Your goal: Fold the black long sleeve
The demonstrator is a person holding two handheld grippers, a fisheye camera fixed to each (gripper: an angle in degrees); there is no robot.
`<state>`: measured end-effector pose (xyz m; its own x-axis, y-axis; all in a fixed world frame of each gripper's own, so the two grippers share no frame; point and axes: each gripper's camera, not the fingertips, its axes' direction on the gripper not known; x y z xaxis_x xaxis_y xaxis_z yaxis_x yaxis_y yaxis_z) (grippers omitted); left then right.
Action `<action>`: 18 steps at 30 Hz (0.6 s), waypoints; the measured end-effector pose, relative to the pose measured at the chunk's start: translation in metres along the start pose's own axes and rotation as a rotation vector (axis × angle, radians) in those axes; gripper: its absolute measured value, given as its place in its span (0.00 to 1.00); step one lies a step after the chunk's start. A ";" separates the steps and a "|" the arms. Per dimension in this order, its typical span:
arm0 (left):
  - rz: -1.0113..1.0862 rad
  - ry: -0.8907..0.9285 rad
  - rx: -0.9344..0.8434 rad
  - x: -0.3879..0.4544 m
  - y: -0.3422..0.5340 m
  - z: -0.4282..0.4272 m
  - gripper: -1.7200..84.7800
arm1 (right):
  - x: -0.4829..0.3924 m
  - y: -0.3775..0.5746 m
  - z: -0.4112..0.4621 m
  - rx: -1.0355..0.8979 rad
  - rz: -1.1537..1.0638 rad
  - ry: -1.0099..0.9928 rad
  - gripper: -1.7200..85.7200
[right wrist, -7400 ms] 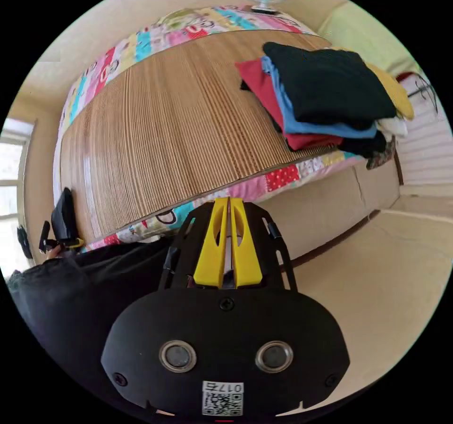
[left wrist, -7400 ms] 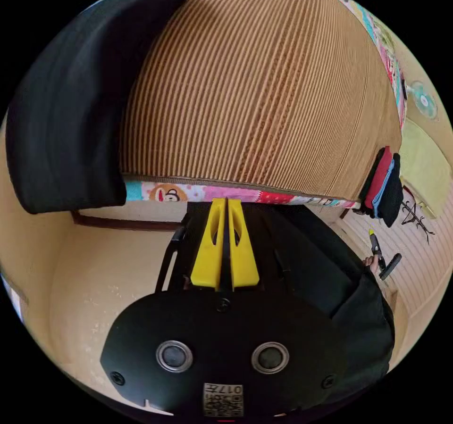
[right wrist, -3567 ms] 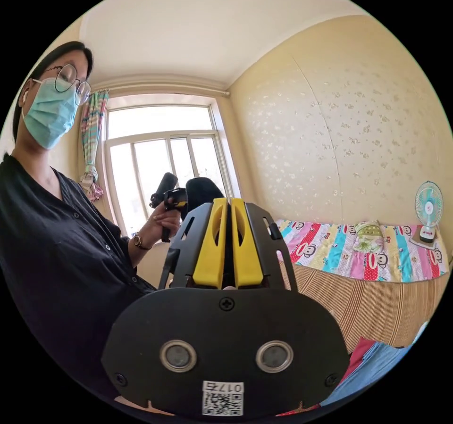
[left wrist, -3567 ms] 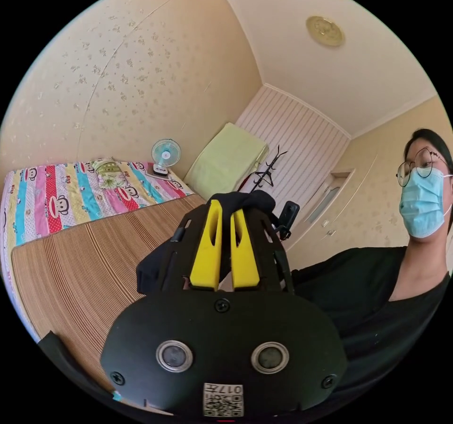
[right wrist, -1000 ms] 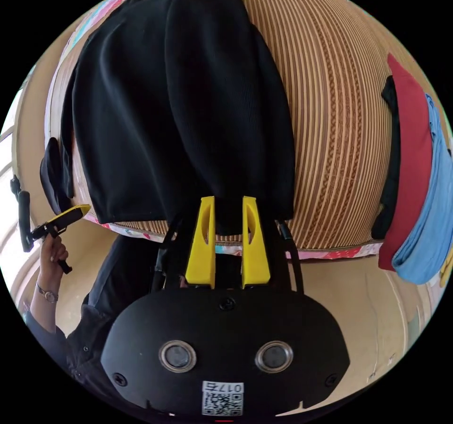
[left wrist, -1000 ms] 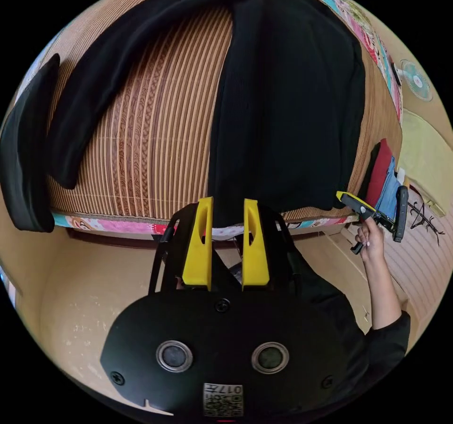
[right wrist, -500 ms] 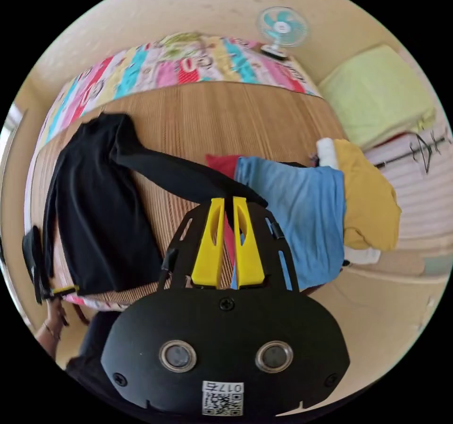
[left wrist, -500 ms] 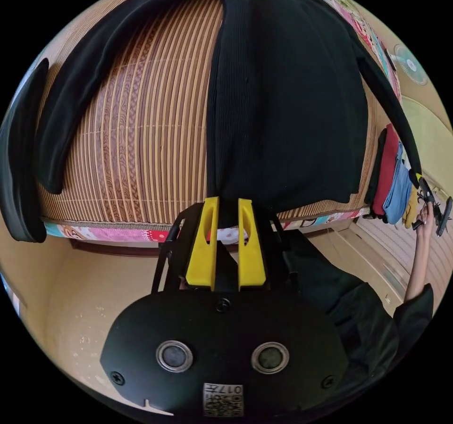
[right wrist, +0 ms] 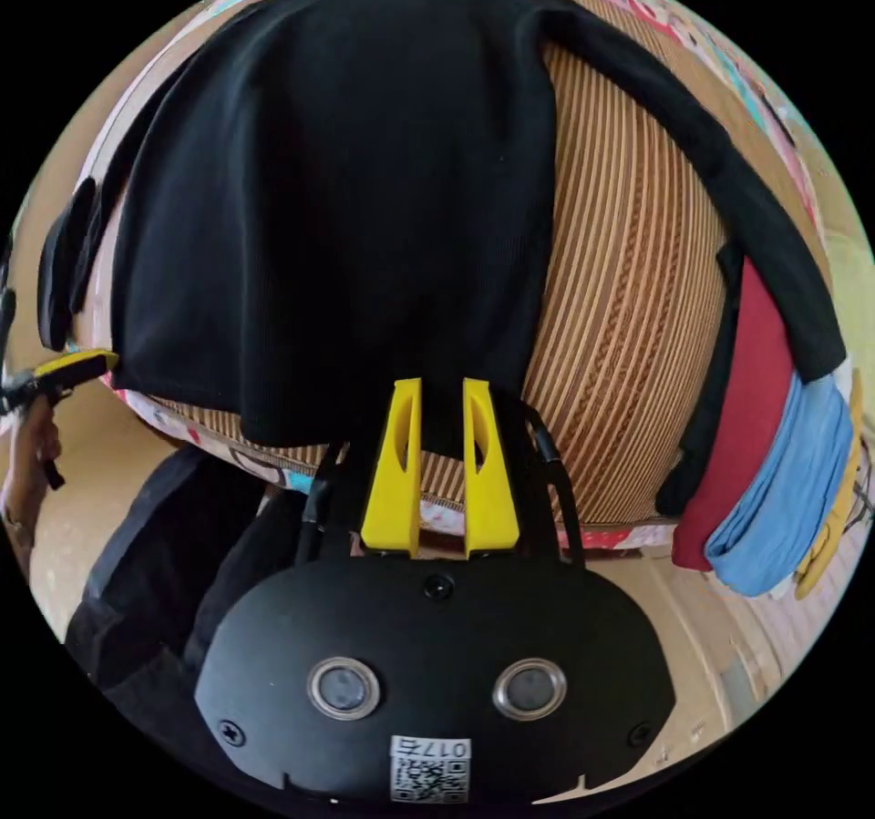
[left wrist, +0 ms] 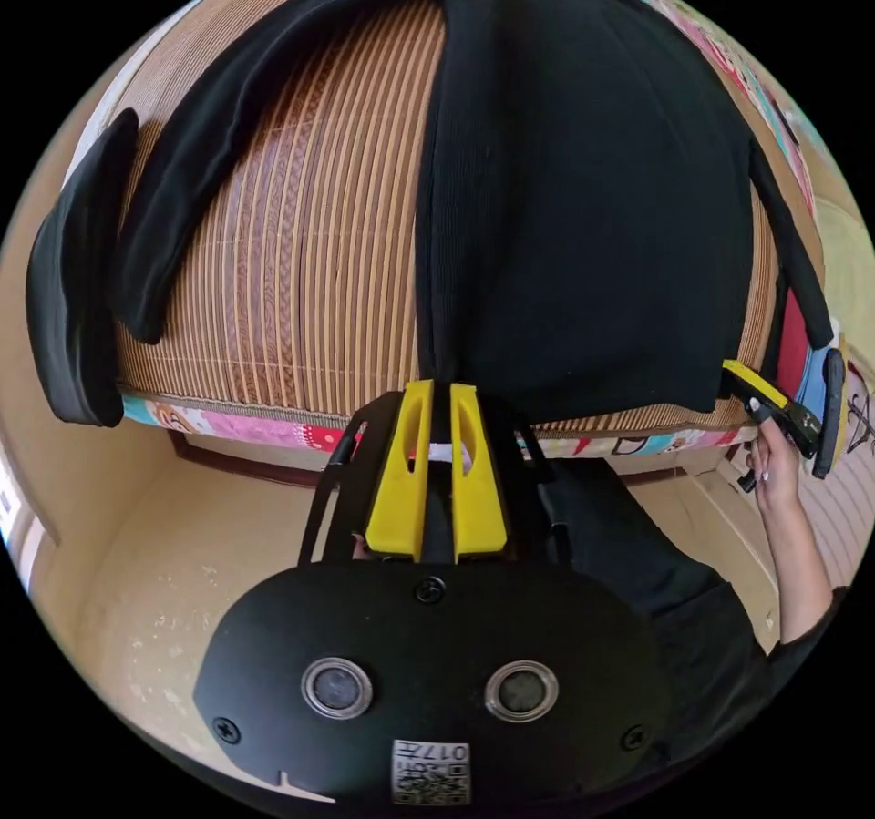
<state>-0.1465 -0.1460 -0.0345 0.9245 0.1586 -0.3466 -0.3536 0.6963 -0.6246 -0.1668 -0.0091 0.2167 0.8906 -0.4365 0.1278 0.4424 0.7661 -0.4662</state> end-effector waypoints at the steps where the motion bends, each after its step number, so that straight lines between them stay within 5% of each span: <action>1: 0.002 0.002 -0.003 -0.003 0.006 0.002 0.05 | -0.010 0.012 0.003 -0.013 -0.048 0.061 0.09; 5: -0.066 0.103 -0.087 -0.039 0.060 0.035 0.03 | -0.015 0.059 0.011 -0.099 -0.201 0.097 0.07; 11: -0.413 0.260 -0.187 -0.134 0.139 0.077 0.03 | 0.030 0.088 0.025 -0.310 -0.094 -0.132 0.06; 18: -0.820 0.939 0.304 -0.265 0.176 0.060 0.11 | 0.072 0.074 0.033 -0.505 0.056 -0.291 0.06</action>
<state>-0.4454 -0.0236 -0.0101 0.3565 -0.8562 -0.3739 0.4303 0.5057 -0.7477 -0.0666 0.0320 0.2198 0.9350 -0.1997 0.2932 0.3526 0.4329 -0.8296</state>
